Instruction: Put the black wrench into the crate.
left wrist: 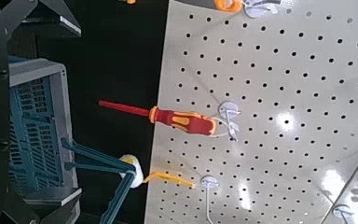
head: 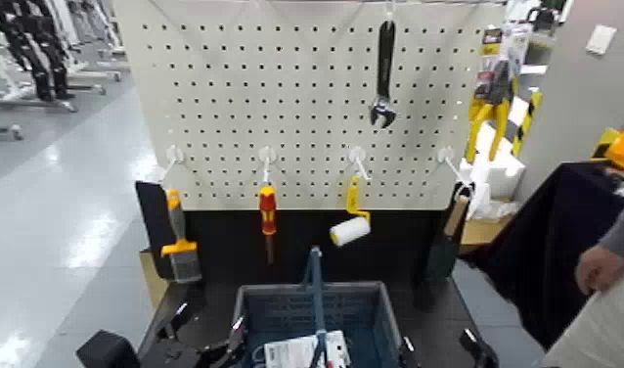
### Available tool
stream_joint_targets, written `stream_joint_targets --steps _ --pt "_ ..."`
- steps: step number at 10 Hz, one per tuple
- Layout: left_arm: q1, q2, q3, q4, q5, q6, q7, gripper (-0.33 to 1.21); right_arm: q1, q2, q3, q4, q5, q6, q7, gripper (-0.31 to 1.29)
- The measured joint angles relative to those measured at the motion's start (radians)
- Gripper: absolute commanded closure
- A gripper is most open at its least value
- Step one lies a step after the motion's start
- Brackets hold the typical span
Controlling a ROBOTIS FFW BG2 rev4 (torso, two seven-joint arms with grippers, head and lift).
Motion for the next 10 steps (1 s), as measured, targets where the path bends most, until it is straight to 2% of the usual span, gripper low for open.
stream_joint_targets --steps 4,7,10 --pt "-0.005 0.0 -0.001 0.002 -0.003 0.001 0.0 0.11 -0.069 0.009 -0.031 0.002 0.003 0.014 0.071 0.19" --pt "-0.012 0.002 -0.004 0.003 -0.003 0.001 0.0 0.11 -0.148 0.018 -0.068 0.002 0.008 0.041 0.145 0.21" --pt "-0.018 0.002 -0.008 0.005 -0.004 0.003 0.0 0.11 -0.235 0.018 -0.082 0.014 0.009 0.064 0.198 0.21"
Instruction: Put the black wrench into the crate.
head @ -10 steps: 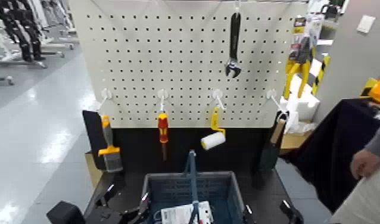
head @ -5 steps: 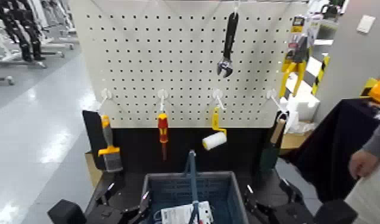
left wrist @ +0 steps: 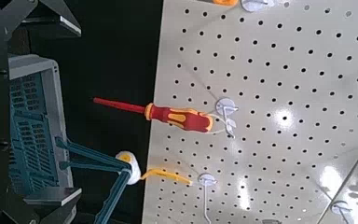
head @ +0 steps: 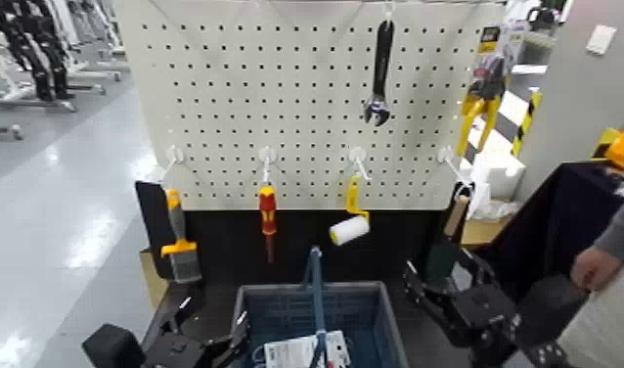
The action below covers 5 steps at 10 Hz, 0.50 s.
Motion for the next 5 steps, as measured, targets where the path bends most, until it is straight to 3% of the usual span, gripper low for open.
stream_joint_targets --steps 5 --pt "-0.008 0.001 -0.005 0.002 0.0 0.004 0.0 0.11 -0.135 0.006 0.007 0.046 -0.003 -0.014 0.055 0.21"
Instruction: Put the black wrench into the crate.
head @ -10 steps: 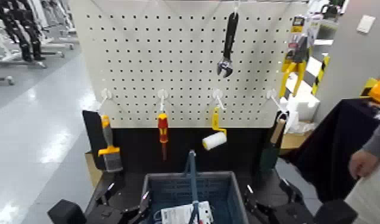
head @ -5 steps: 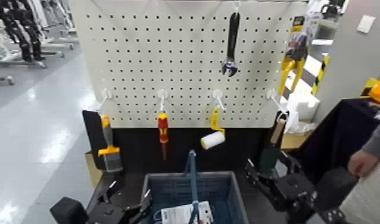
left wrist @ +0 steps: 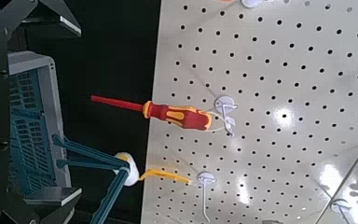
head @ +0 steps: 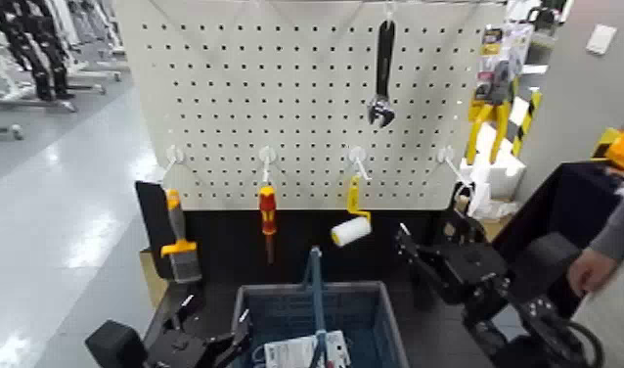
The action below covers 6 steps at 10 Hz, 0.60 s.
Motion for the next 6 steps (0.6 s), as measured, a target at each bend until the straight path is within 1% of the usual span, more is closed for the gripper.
stream_joint_targets --steps 3,6 --pt "-0.007 0.005 -0.005 0.001 0.0 0.003 0.0 0.11 -0.092 0.002 0.006 0.035 -0.001 -0.003 0.04 0.22" --pt "-0.014 0.009 -0.011 0.004 0.0 0.007 -0.002 0.11 -0.193 0.005 0.003 0.069 -0.005 0.0 0.083 0.24"
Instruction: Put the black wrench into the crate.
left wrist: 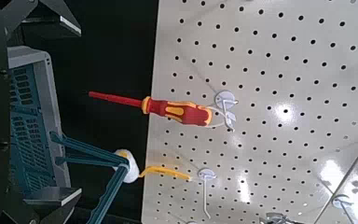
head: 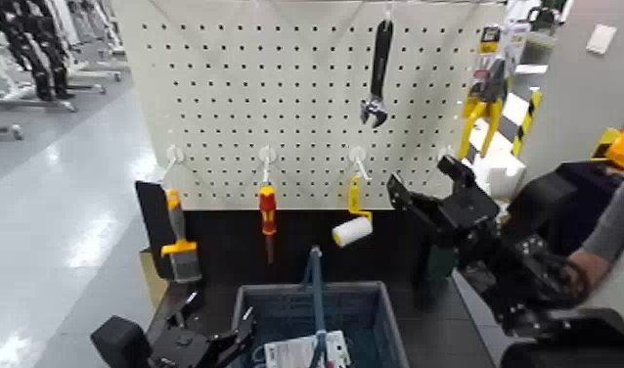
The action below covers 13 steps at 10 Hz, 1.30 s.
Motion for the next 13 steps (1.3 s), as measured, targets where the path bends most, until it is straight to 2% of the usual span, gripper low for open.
stream_joint_targets --steps 4,9,11,12,13 --pt "-0.008 0.004 -0.006 0.004 -0.001 0.008 -0.002 0.11 -0.13 -0.002 0.006 0.051 -0.035 0.022 0.059 0.24" --pt "-0.02 0.008 -0.013 0.006 -0.001 0.012 -0.004 0.11 -0.262 -0.002 0.061 0.162 -0.099 -0.022 0.086 0.25" --pt "-0.025 0.013 -0.019 0.008 -0.002 0.013 -0.004 0.11 -0.296 0.002 0.078 0.183 -0.108 -0.044 0.086 0.26" --pt "-0.027 0.014 -0.02 0.009 -0.002 0.013 -0.004 0.11 -0.309 0.003 0.083 0.188 -0.109 -0.051 0.085 0.3" --pt "-0.028 0.014 -0.021 0.009 -0.002 0.013 -0.004 0.11 -0.317 0.003 0.088 0.192 -0.109 -0.054 0.083 0.5"
